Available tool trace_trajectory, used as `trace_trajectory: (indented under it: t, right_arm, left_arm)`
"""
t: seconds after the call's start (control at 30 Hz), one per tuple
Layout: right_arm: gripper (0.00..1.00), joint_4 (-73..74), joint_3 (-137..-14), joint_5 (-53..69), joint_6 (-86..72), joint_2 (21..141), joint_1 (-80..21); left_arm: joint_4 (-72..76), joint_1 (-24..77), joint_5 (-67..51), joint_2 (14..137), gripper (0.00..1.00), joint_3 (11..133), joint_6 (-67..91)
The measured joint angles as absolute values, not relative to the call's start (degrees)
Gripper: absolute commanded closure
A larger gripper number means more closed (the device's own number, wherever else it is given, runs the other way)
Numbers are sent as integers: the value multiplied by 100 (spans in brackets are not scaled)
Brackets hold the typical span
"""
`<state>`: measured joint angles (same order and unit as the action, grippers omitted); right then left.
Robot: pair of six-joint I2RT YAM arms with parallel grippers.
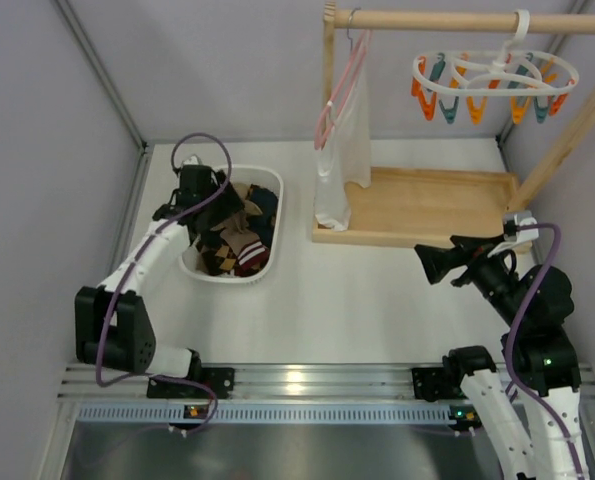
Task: Remove the socks clipped to the hanger
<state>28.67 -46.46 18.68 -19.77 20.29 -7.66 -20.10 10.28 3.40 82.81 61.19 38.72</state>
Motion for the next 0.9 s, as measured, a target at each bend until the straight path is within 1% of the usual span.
trace_trajectory:
  t: [0.17, 0.33, 0.47, 0.6, 0.7, 0.9]
  right_arm:
    - [1, 2934, -4648, 1671, -1927, 2029, -766]
    - [1, 3437, -4788, 987, -1756, 1962, -766]
    - [1, 3957, -5199, 403, -1551, 1592, -766]
    - [1, 4213, -5760, 45, -1236, 1315, -766]
    - [1, 4362, -5937, -303, -950, 1194, -764]
    - [0, 4834, -5946, -593, -526, 1079, -825]
  left_arm:
    - [-2093, 1028, 410, 7100, 2, 6154, 3717]
    - [-2657, 1031, 360, 6178, 2, 6208, 3328]
    - [-3175, 1046, 283, 5068, 2, 6261, 2886]
    - [-3610, 1046, 209, 4066, 2, 6615, 2270]
    - [-3938, 1055, 209, 3354, 2, 6834, 1776]
    - [-4431, 1463, 604, 2106, 2, 6519, 1225]
